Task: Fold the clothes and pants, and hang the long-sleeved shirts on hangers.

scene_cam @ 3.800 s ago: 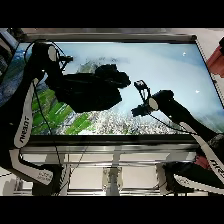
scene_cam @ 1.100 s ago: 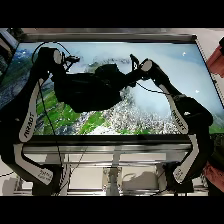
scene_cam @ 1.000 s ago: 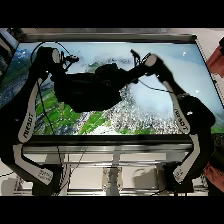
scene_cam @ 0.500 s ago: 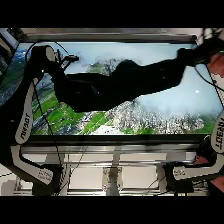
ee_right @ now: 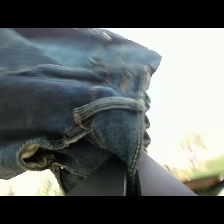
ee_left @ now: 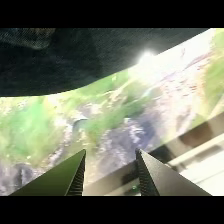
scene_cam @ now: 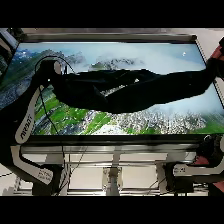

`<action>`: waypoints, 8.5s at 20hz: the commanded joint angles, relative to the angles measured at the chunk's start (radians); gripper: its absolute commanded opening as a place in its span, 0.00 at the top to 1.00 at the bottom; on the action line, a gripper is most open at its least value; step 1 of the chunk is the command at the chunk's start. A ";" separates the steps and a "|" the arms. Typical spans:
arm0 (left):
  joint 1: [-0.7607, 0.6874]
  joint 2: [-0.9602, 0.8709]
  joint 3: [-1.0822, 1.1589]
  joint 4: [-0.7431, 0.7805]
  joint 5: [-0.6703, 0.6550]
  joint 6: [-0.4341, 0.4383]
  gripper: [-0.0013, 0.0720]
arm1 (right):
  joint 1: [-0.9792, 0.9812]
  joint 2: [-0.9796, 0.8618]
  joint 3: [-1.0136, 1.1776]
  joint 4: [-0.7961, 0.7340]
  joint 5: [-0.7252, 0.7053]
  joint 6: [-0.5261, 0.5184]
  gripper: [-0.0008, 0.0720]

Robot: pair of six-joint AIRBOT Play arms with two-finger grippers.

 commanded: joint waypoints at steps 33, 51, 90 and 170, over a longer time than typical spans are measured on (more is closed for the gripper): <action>-0.056 0.058 -0.026 0.537 0.438 -0.024 0.95 | -0.086 0.002 -0.363 0.256 -0.090 -0.055 0.96; 0.618 0.708 -0.557 0.229 0.414 0.182 0.95 | -0.087 0.145 -0.476 0.193 -0.045 -0.141 0.96; 0.449 -0.199 0.266 -0.683 0.462 -0.085 0.23 | -0.166 0.292 -0.672 0.355 -0.297 -0.158 0.28; 0.604 -0.169 0.387 0.077 0.127 -0.284 0.95 | 0.142 -0.362 -0.245 0.295 -0.679 0.092 0.97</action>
